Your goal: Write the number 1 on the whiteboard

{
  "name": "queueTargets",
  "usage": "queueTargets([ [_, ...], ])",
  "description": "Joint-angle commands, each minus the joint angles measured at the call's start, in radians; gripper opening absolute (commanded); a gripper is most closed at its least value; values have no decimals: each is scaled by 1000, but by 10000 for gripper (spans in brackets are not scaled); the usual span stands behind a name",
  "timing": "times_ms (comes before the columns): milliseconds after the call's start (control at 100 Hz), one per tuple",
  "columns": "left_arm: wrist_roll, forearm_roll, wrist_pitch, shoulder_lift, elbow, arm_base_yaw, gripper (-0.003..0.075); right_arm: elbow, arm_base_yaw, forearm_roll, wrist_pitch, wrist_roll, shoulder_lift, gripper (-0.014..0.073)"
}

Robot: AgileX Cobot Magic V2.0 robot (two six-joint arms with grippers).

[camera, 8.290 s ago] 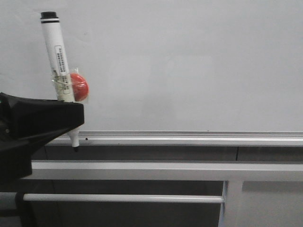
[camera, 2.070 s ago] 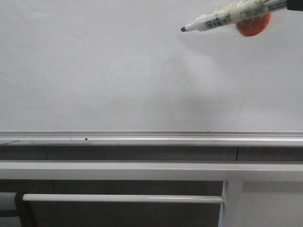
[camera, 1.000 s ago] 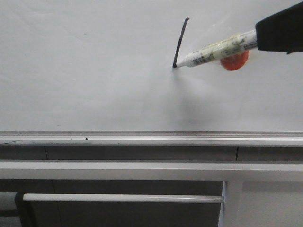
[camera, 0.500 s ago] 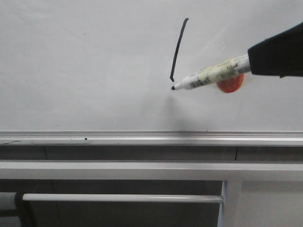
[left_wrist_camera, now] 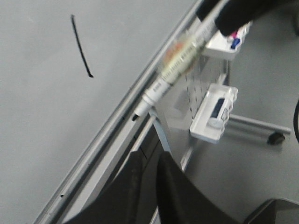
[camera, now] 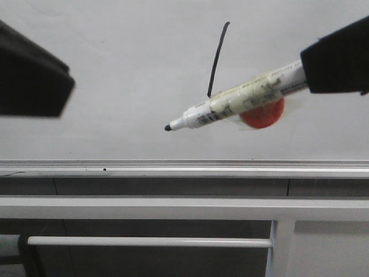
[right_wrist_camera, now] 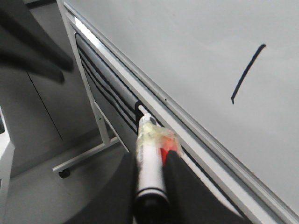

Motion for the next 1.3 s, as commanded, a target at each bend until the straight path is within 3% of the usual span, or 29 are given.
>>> queueTargets([
  [0, 28, 20, -73, 49, -34, -17, 208, -48, -4, -5, -24, -4, -3, -63],
  [50, 28, 28, -83, 73, -40, -24, 286, -48, -4, -5, -17, -4, -1, -63],
  [120, 28, 65, -99, 94, -46, -26, 323, -49, -6, -5, -4, -4, 23, -63],
  [660, 28, 284, -103, 101, -70, -26, 323, -191, -6, -5, 123, -4, 195, -63],
  [880, 28, 300, -39, 101, -70, -26, 323, -197, -6, -5, 120, -4, 195, -63],
  [1290, 28, 337, -39, 101, -70, -26, 323, -237, -6, 17, 130, -4, 195, -63],
])
